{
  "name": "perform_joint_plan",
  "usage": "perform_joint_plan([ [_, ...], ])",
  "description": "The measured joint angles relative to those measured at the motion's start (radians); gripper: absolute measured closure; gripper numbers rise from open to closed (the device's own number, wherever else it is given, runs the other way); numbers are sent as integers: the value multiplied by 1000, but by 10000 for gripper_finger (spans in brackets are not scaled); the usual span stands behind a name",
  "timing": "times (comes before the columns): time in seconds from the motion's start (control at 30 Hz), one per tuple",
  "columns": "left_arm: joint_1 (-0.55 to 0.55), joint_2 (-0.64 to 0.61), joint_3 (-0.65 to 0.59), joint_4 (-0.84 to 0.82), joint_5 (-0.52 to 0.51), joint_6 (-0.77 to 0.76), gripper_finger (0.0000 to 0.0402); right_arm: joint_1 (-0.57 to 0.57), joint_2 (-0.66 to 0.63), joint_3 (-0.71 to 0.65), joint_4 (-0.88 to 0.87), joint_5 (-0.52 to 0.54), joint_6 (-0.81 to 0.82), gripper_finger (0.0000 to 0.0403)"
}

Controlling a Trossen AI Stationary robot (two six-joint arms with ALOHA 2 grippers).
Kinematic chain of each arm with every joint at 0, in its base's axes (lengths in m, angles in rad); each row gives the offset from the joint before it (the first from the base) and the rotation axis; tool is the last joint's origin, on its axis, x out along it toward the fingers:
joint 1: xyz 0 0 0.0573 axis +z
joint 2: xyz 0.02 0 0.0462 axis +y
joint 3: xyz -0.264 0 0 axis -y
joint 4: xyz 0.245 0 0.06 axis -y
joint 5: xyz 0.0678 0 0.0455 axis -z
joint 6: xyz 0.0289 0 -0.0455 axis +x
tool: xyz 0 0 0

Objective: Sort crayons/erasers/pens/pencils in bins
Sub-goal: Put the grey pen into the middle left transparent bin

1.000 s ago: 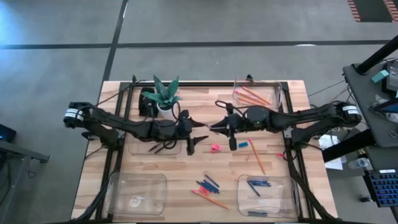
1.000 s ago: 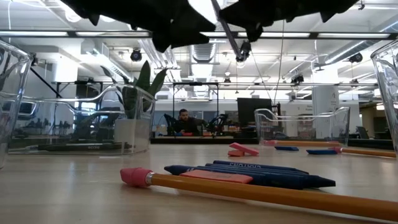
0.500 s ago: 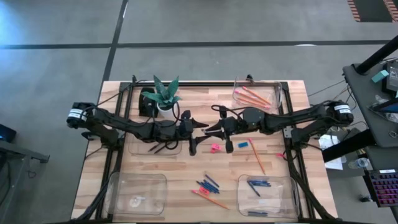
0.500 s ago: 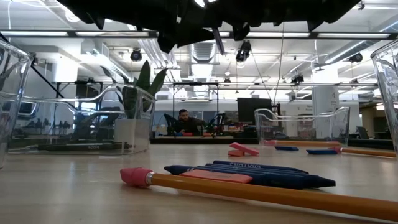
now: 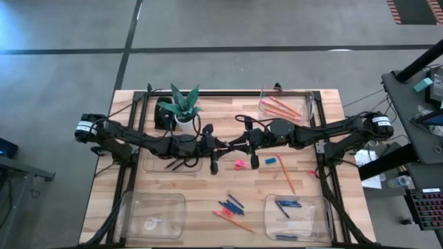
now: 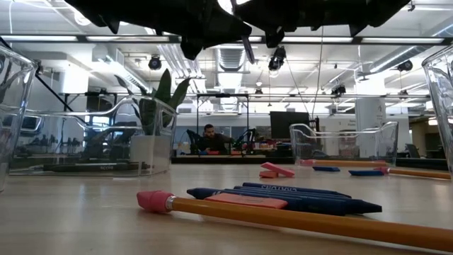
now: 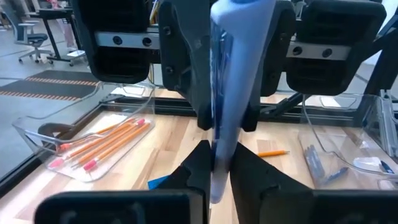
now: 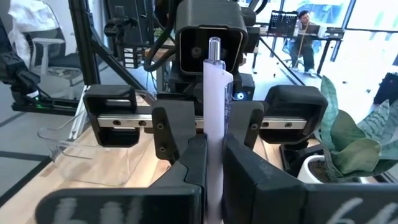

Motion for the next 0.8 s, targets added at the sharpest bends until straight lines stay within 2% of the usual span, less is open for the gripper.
perform_joint_plan([
  [0.1,0,0,0,0,4,-2,366,0,-2,0,-6,0,28,361],
  [0.23,0,0,-2,-3,21,-2,365,0,-23,15,-105,-5,36,305],
  [0.33,1,0,-2,-15,22,-3,373,-1,-50,66,-285,-8,49,258],
  [0.47,1,-3,-2,-80,22,-5,373,-1,-91,180,-612,-7,50,210],
  [0.6,1,-54,2,-272,24,-68,371,8,-107,268,-861,-4,61,190],
  [0.8,-4,-191,54,-674,23,-223,371,13,-119,288,-1034,25,109,188],
])
